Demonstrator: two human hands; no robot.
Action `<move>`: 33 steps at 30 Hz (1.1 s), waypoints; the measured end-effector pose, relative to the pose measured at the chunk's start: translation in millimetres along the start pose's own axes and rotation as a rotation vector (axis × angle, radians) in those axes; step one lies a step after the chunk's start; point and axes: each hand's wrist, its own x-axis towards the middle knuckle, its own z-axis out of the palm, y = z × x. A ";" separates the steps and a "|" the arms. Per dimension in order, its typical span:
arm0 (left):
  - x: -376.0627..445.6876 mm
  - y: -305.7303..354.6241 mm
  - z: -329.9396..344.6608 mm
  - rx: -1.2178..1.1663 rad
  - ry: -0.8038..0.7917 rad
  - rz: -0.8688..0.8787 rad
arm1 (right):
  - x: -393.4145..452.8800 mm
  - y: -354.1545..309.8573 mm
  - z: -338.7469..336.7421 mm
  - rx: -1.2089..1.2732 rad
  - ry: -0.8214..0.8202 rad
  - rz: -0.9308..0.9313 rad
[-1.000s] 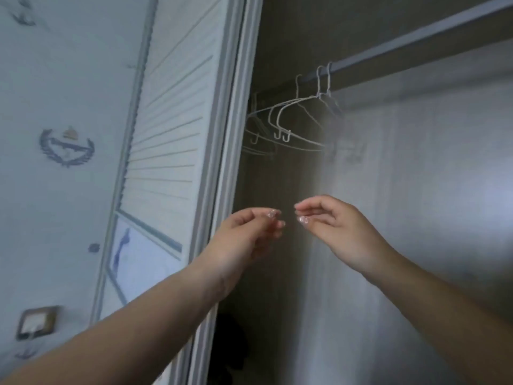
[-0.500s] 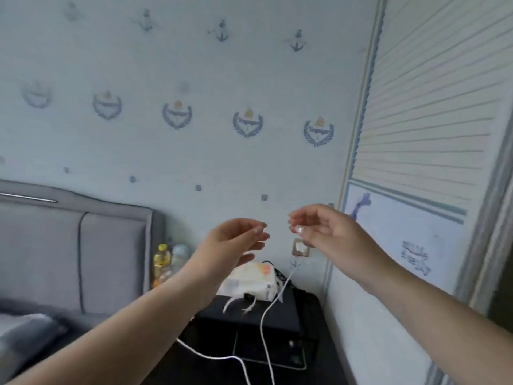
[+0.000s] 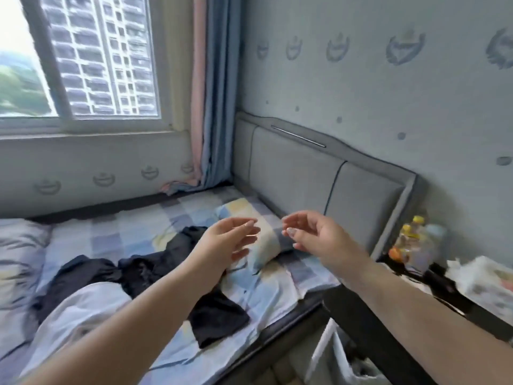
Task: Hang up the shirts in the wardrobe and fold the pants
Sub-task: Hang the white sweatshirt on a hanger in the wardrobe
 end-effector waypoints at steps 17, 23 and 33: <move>-25.5 -79.8 -269.8 -0.016 0.930 -0.255 | 202.6 69.6 305.4 0.205 -0.821 0.126; -54.9 -115.8 -321.1 -0.132 1.155 -0.357 | 212.3 91.1 383.7 0.206 -0.974 0.222; -32.6 -155.8 -448.9 -0.181 0.999 -0.547 | 237.8 132.0 476.5 0.128 -0.793 0.457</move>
